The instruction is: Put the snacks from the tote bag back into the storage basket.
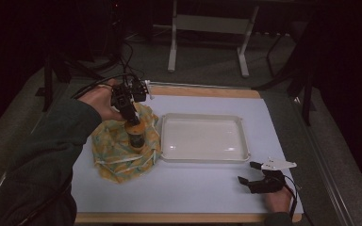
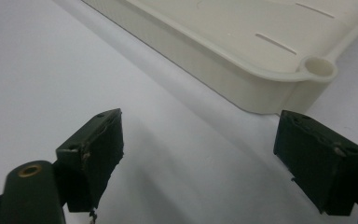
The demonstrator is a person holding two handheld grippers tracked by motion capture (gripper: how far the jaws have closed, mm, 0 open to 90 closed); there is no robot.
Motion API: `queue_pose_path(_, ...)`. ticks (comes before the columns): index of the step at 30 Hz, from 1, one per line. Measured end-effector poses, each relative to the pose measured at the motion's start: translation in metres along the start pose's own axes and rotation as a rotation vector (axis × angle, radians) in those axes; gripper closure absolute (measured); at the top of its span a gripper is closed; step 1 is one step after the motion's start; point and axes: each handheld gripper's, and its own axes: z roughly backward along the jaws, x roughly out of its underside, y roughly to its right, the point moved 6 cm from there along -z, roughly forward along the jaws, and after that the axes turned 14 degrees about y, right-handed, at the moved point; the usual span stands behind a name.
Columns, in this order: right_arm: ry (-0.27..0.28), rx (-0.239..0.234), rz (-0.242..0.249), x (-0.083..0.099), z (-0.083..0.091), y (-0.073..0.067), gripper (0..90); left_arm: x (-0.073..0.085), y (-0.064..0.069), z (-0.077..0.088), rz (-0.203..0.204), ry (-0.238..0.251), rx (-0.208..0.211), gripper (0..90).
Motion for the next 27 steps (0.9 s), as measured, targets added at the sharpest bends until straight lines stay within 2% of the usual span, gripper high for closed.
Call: queue_pose_path(27,0.000,-0.001,-0.003,0.000,0.000,0.000,15.3,-0.020,0.005,0.024,-0.038,-0.002,-0.016,59.4)
